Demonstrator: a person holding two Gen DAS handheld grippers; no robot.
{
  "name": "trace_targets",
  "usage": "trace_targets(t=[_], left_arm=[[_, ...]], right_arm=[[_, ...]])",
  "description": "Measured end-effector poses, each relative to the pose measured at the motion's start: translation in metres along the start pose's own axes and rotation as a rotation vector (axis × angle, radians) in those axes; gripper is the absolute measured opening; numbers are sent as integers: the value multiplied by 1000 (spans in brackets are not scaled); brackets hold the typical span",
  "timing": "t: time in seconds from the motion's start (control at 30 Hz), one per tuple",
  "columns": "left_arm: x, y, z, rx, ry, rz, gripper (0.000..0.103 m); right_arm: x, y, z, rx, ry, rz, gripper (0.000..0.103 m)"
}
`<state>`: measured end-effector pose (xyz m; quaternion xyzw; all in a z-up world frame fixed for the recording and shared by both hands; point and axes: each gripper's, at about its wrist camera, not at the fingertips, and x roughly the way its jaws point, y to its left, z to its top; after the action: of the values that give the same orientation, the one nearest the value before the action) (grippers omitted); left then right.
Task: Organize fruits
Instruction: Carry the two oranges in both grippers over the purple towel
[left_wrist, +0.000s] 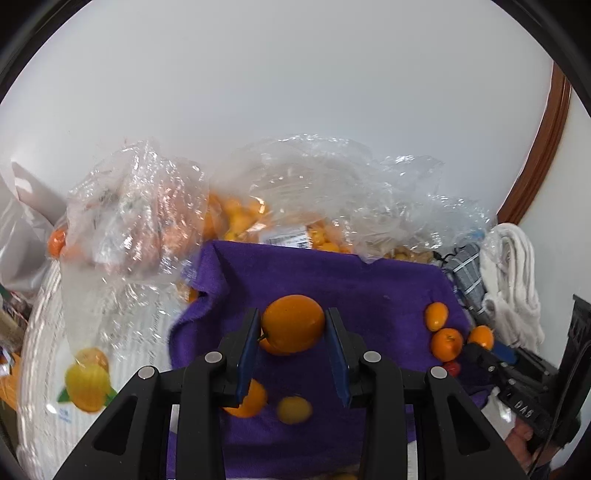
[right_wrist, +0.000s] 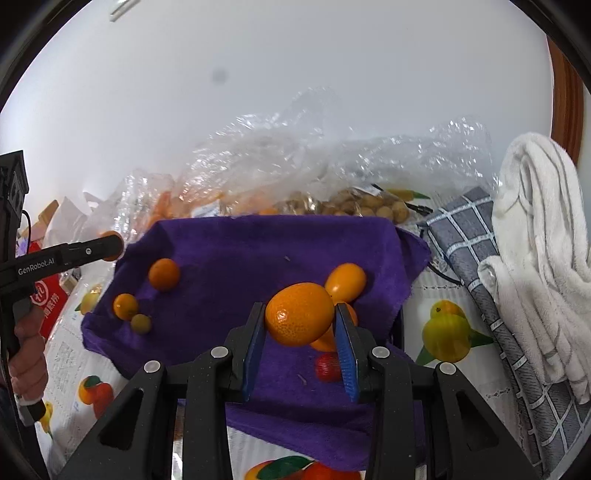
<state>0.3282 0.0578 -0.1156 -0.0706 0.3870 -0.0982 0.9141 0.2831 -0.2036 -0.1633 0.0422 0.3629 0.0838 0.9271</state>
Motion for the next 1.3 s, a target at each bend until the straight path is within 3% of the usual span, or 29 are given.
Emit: trace_targets(t=[0.2,0.57,0.93,1.3], left_arm=[[12,12,1,-30,28,-1,33],[45,-20,-23,88,152,51,33],[57,-29,-27,125,176,104,33],[52,-23,-21,86,185,78,34]], right_arm=[[11,-4,-7,12,38,32,36],[27,16,-22,-75,90,20,36],[29,24,-24,-124,98,10,36],[35,26,-27,-140,123,-3,37]])
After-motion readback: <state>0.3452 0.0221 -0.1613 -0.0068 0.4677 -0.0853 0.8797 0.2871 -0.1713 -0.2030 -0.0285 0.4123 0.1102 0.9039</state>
